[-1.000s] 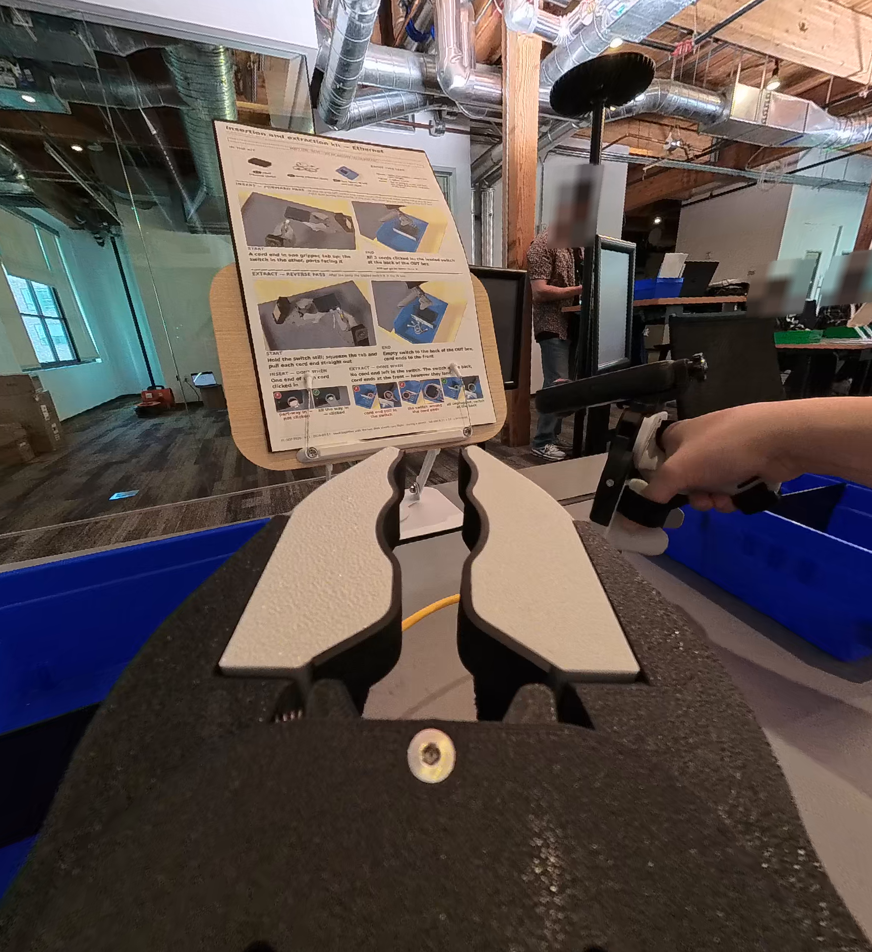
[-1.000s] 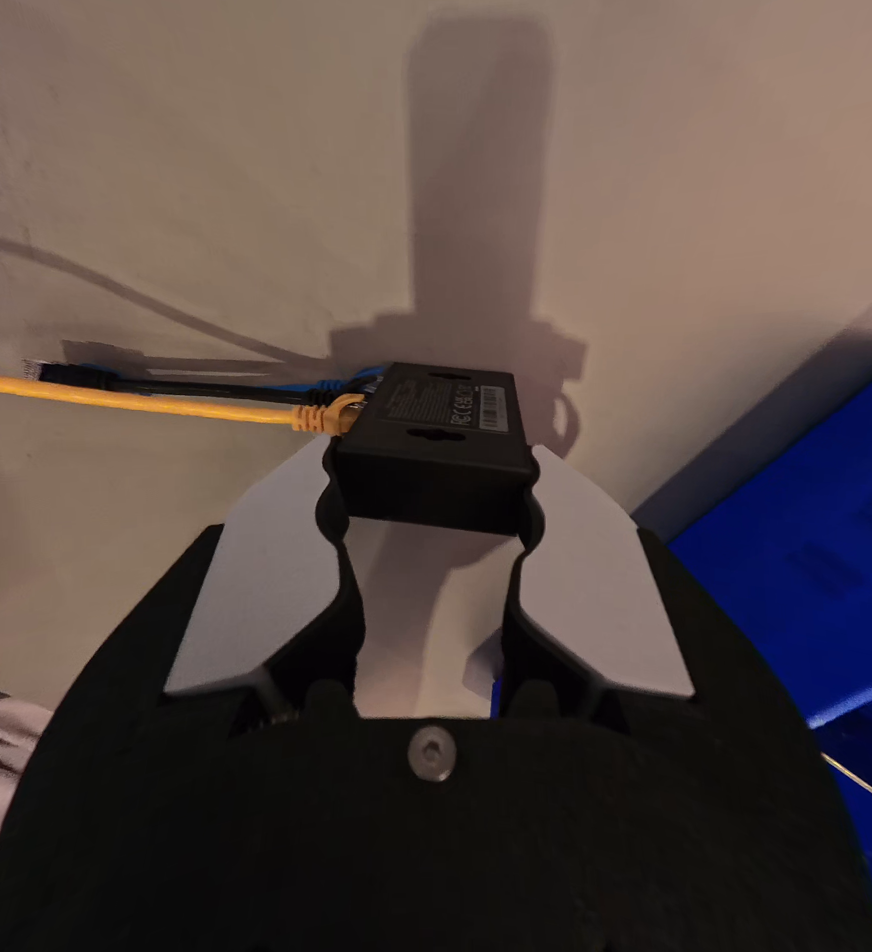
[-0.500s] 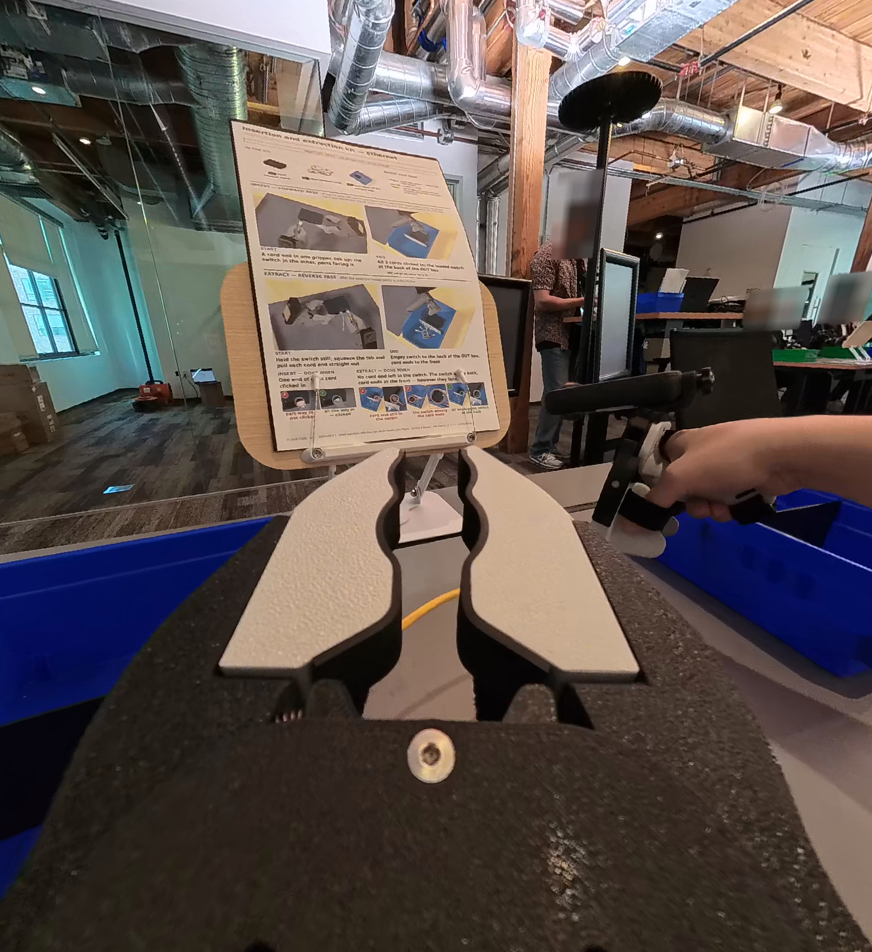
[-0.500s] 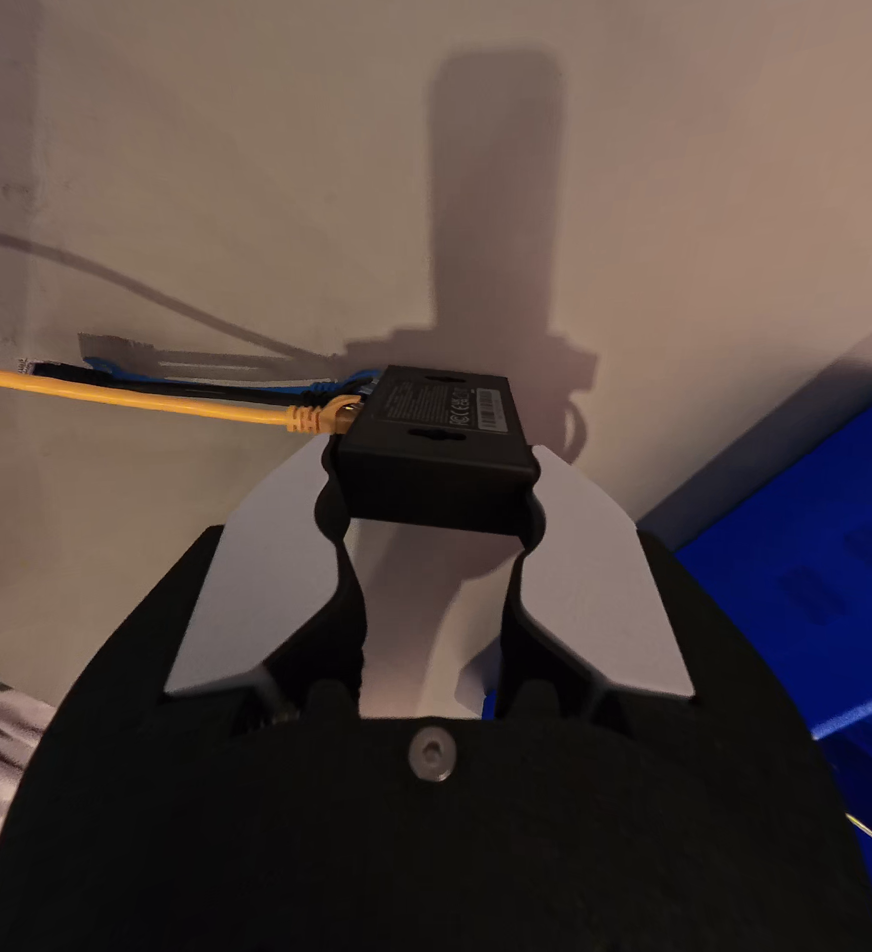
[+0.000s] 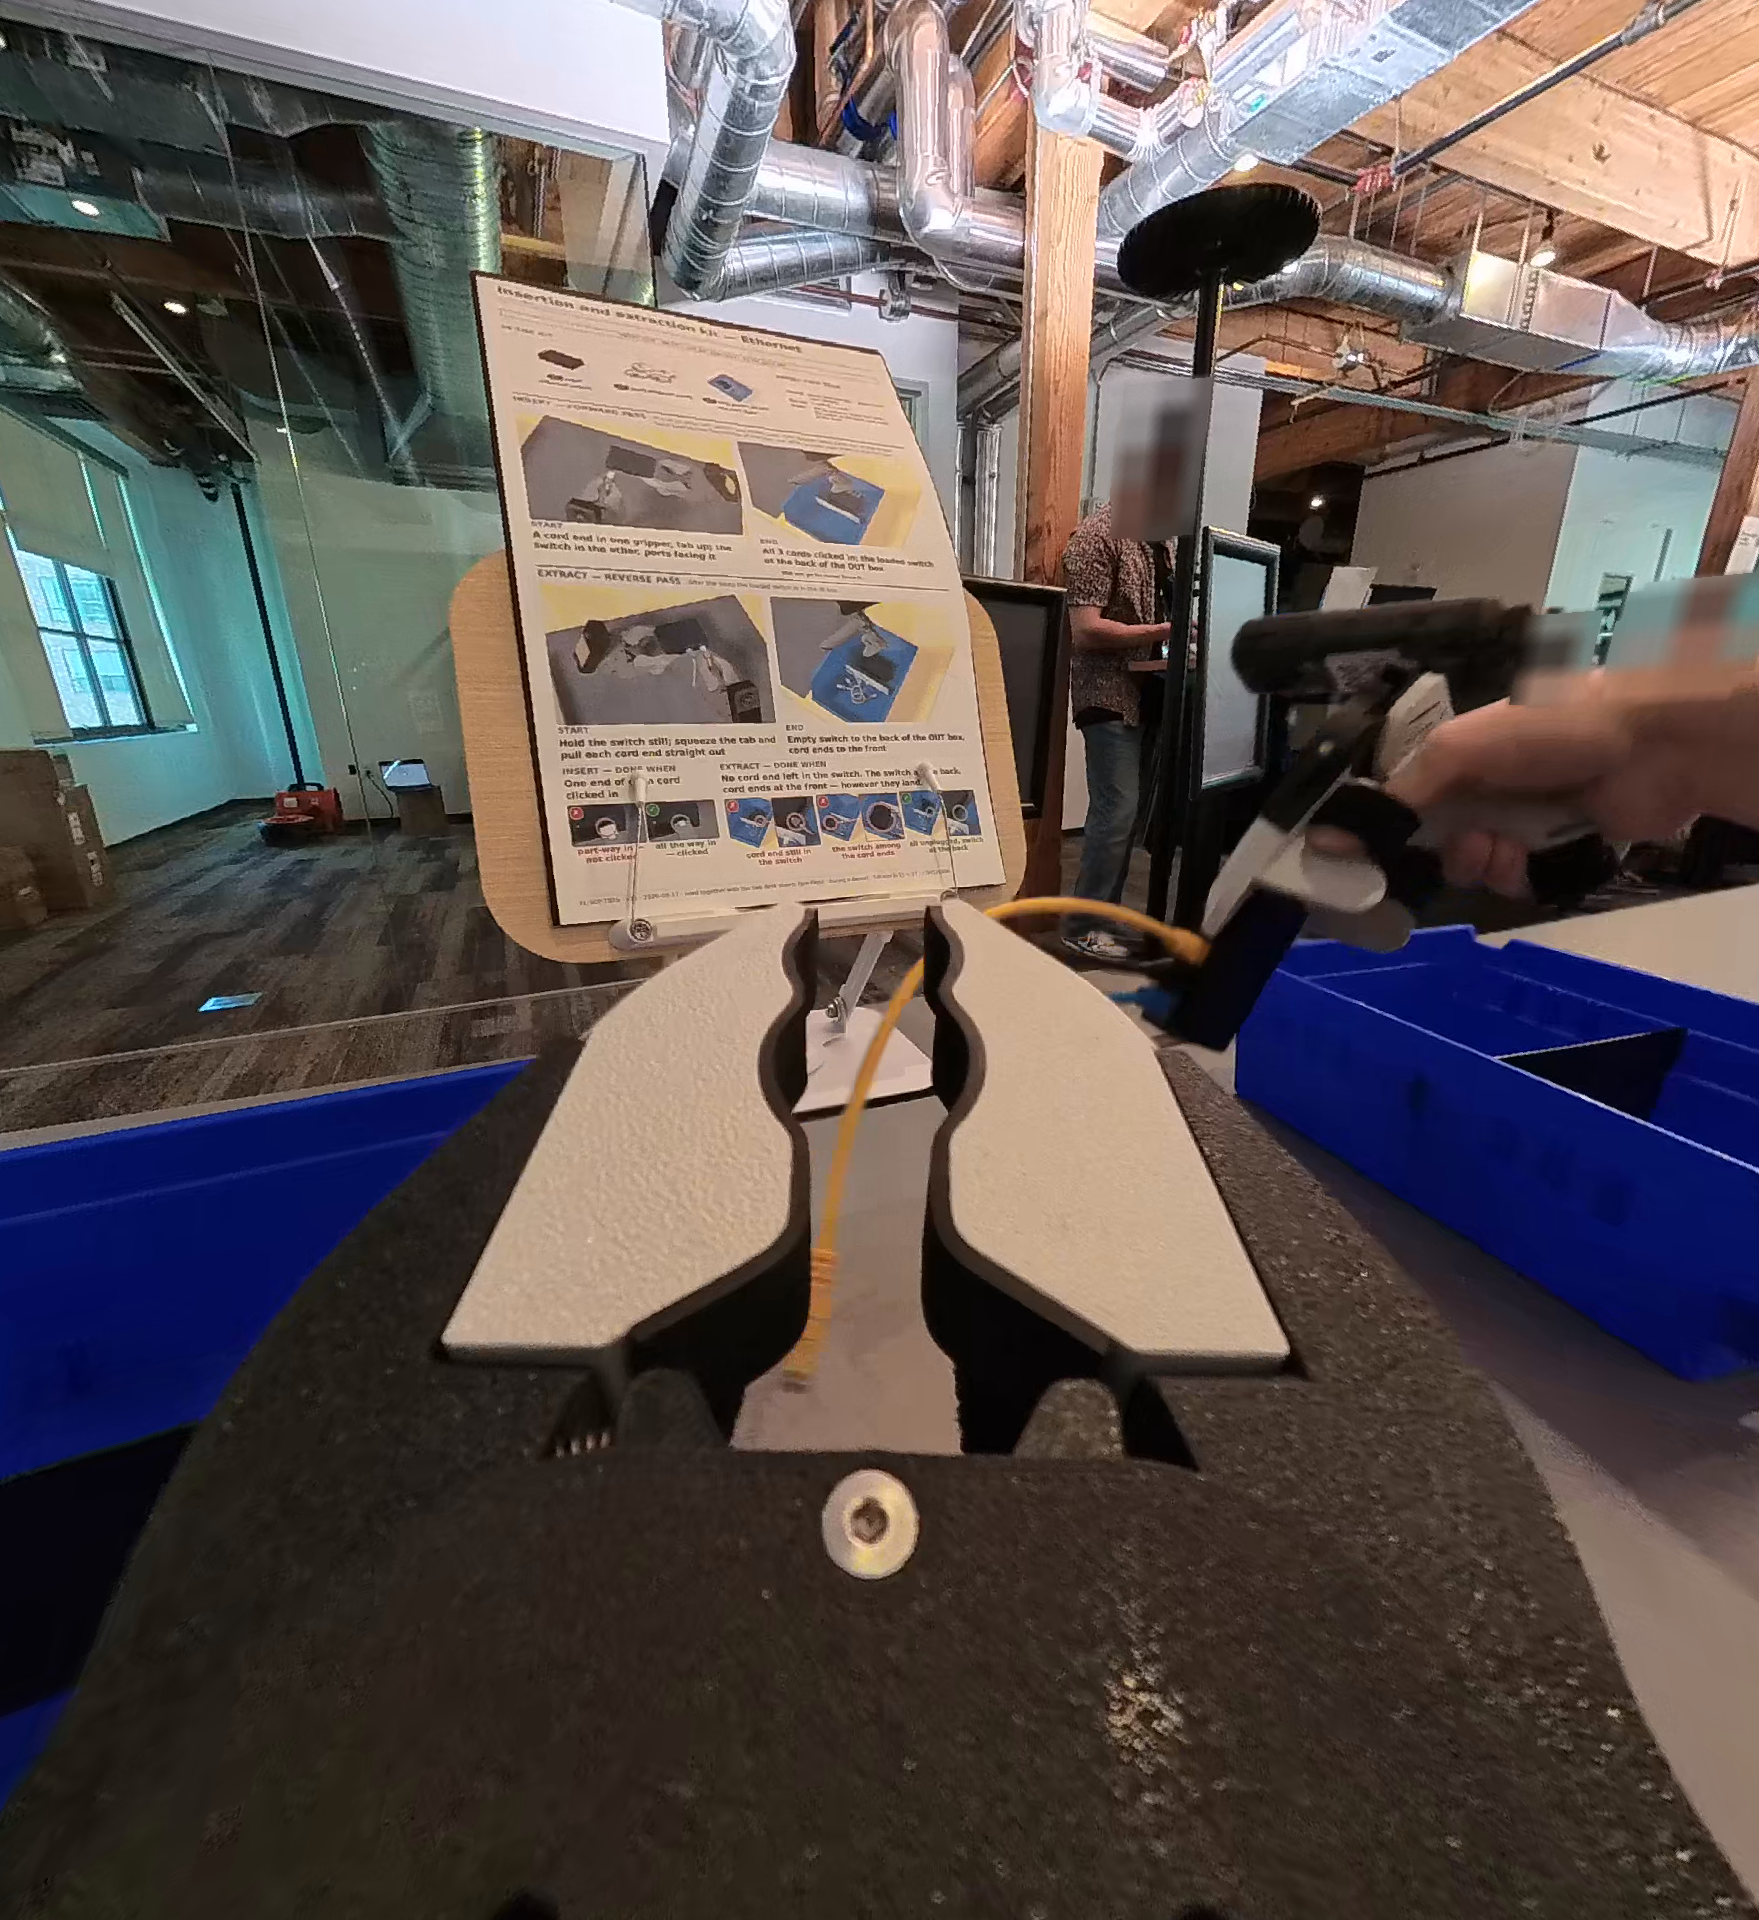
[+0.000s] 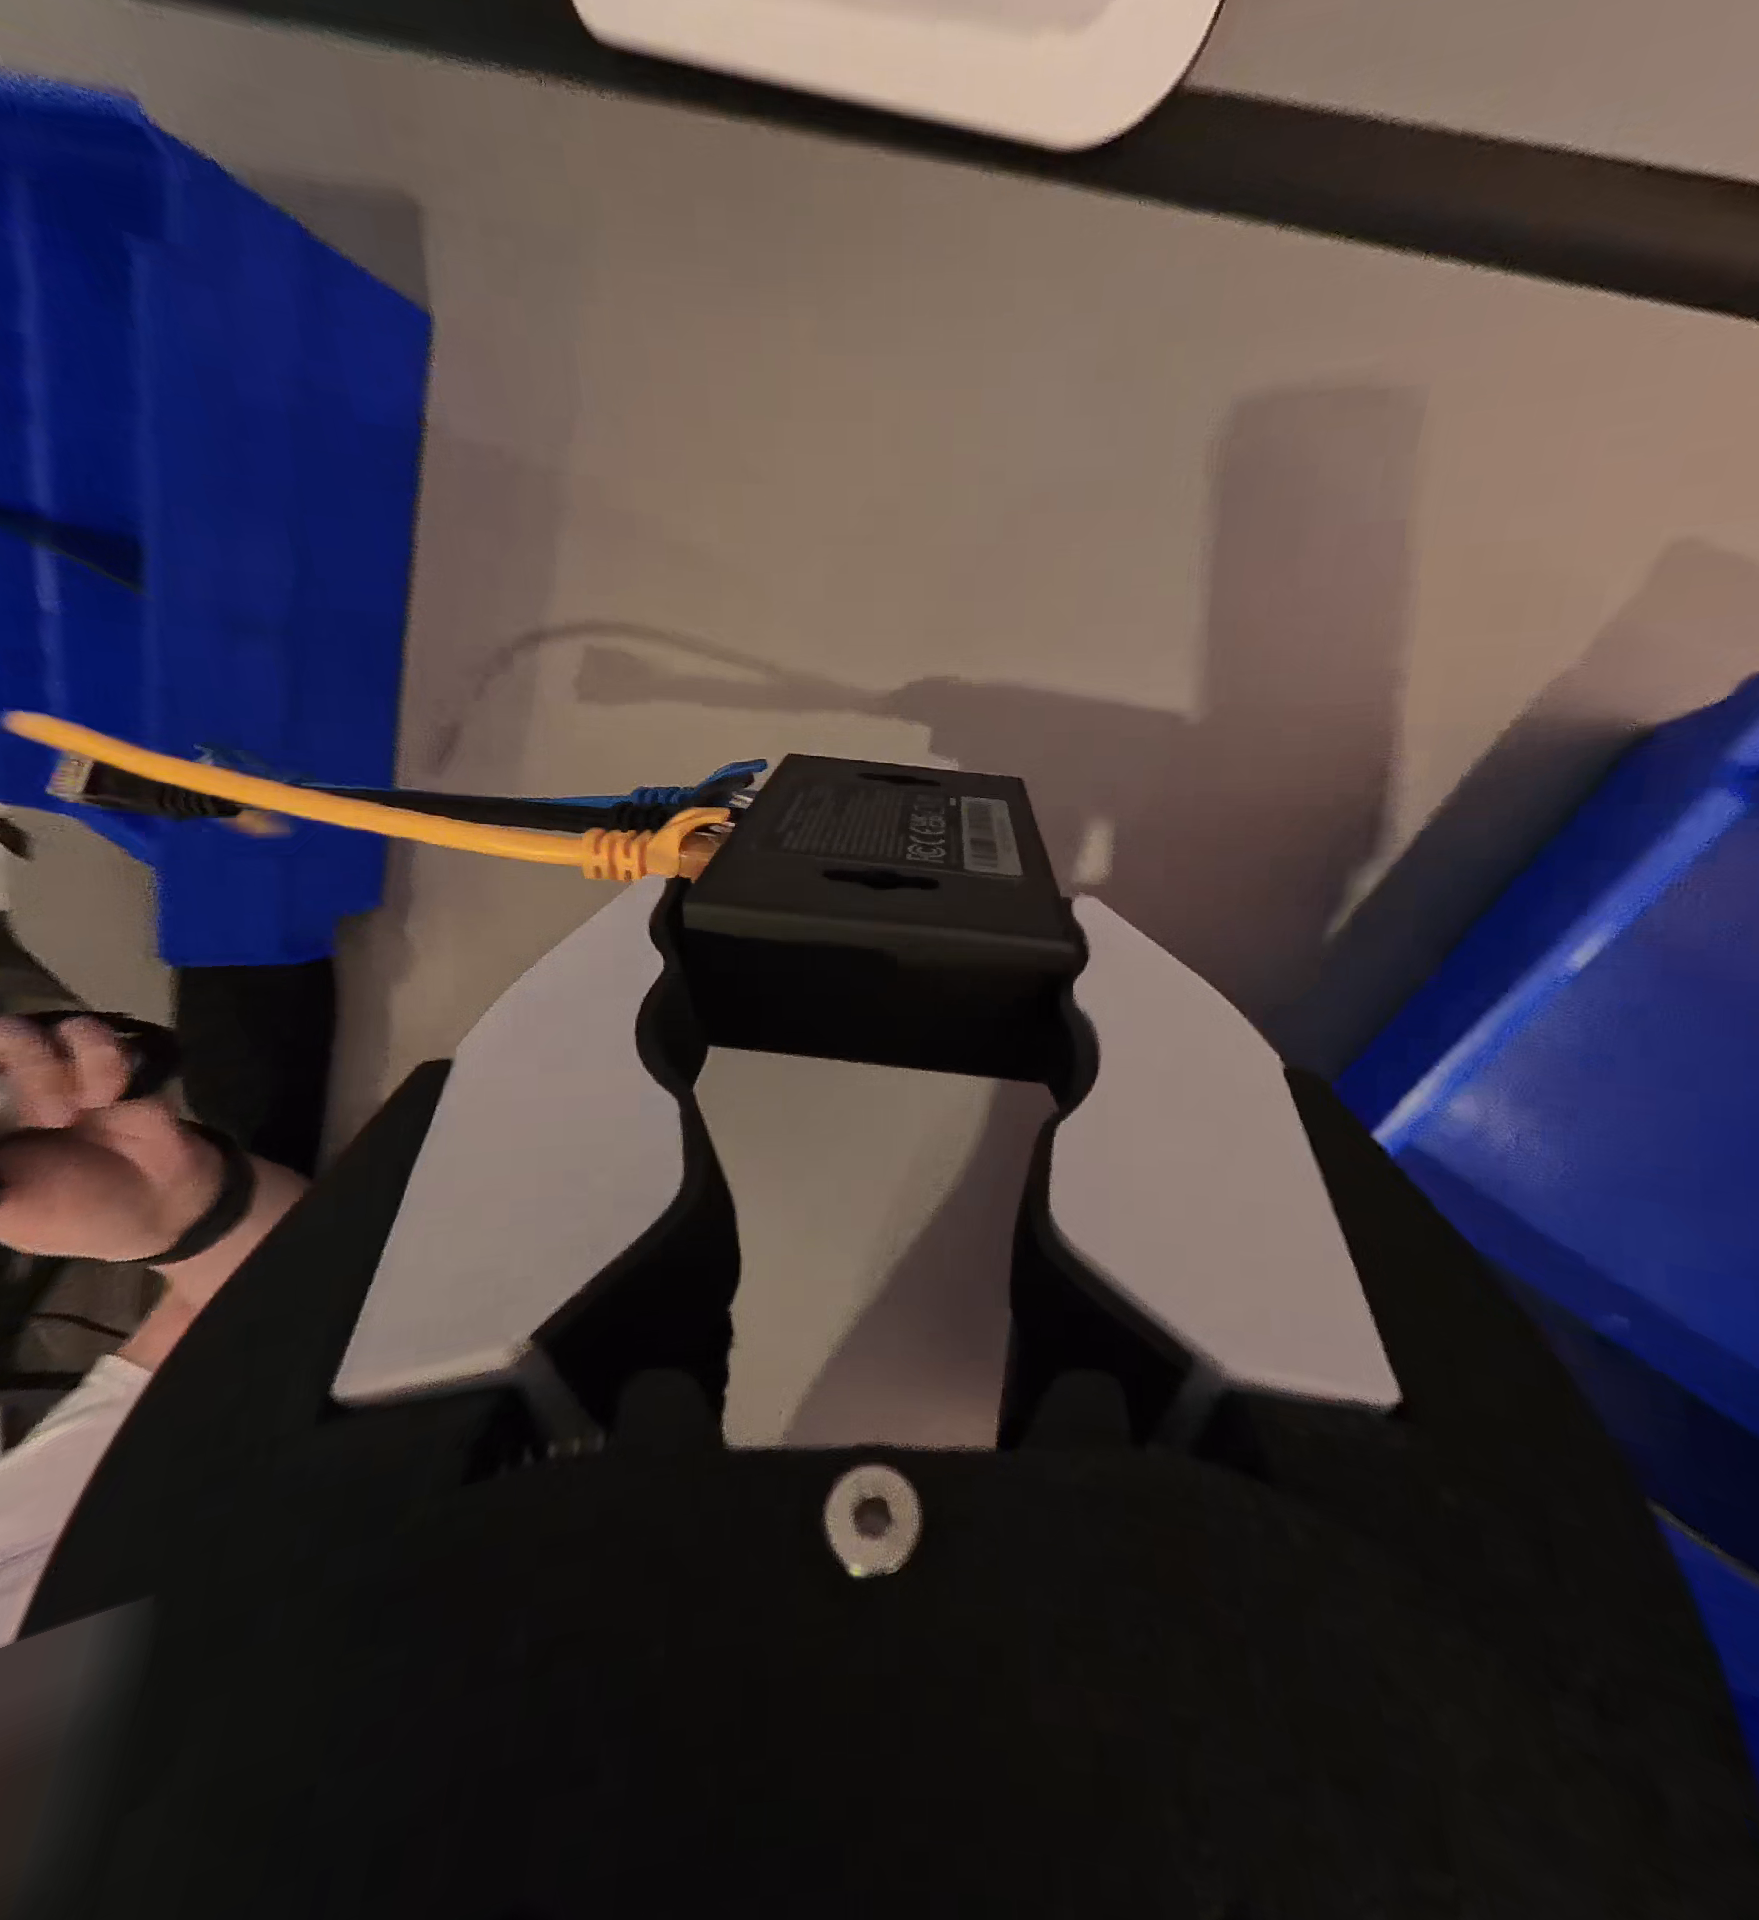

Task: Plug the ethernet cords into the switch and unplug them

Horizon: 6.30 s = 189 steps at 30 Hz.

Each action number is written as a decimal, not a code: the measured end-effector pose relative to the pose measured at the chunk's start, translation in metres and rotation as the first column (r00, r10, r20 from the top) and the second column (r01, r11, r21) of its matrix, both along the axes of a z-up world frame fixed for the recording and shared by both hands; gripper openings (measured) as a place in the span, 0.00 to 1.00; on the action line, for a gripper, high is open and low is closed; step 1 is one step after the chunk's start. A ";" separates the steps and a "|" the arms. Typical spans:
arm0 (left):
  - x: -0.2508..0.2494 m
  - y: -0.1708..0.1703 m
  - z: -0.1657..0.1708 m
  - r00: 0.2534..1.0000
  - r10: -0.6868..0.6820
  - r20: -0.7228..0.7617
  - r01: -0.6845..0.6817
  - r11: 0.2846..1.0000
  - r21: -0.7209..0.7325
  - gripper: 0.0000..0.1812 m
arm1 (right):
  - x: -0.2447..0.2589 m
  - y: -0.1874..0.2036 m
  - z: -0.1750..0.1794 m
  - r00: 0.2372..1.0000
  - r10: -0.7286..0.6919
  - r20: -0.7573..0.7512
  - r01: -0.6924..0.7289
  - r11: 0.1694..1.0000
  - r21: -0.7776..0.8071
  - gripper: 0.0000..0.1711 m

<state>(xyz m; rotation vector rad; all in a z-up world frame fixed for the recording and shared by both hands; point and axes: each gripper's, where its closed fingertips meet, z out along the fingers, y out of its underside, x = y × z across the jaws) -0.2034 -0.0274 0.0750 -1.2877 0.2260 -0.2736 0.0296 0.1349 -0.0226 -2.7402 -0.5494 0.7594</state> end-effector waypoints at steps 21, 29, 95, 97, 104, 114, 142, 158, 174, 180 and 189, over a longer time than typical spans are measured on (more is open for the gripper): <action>0.011 0.002 -0.008 0.999 -0.027 -0.026 0.026 0.999 -0.024 0.10 | 0.136 0.010 0.099 0.839 -0.311 -0.447 0.361 0.932 0.030 0.37; 0.020 0.001 -0.011 0.997 -0.034 -0.069 0.033 0.999 -0.021 0.10 | 0.197 0.004 0.124 0.794 -0.397 -0.461 0.462 0.886 0.032 0.36; 0.056 0.004 -0.035 0.949 -0.016 -0.314 0.009 1.000 -0.025 0.10 | 0.289 0.029 0.000 0.864 -0.489 -0.121 0.492 0.870 -0.004 0.37; 0.056 0.004 -0.036 0.946 -0.011 -0.324 0.004 1.000 -0.023 0.10 | 0.286 0.029 -0.002 0.869 -0.483 -0.109 0.485 0.875 -0.009 0.37; 0.057 0.003 -0.035 0.946 -0.012 -0.324 0.007 1.000 -0.019 0.10 | 0.284 0.027 -0.016 0.869 -0.489 -0.075 0.488 0.872 -0.039 0.37; 0.058 0.002 -0.035 0.941 -0.011 -0.337 0.006 1.000 -0.017 0.10 | 0.281 0.028 -0.023 0.872 -0.487 -0.046 0.485 0.873 -0.046 0.37; 0.063 0.002 -0.038 0.937 -0.021 -0.348 0.014 1.000 -0.023 0.10 | 0.272 0.029 -0.030 0.860 -0.470 0.200 0.480 0.877 -0.007 0.37; 0.064 -0.005 -0.030 0.939 -0.019 -0.344 0.023 1.000 0.007 0.09 | 0.240 0.021 -0.058 0.853 -0.499 0.155 0.518 0.844 -0.135 0.37; 0.063 -0.008 -0.026 0.943 -0.023 -0.332 0.030 0.999 0.017 0.09 | 0.227 0.021 -0.076 0.878 -0.459 0.135 0.472 0.877 -0.090 0.41; 0.063 -0.011 -0.022 0.944 -0.022 -0.329 0.033 0.999 0.027 0.09 | 0.233 0.026 -0.063 0.893 -0.415 0.175 0.422 0.907 -0.003 0.41; 0.063 -0.010 -0.023 0.946 -0.025 -0.324 0.034 0.999 0.024 0.09 | 0.248 0.048 -0.020 0.875 -0.269 0.402 0.134 0.933 0.333 0.35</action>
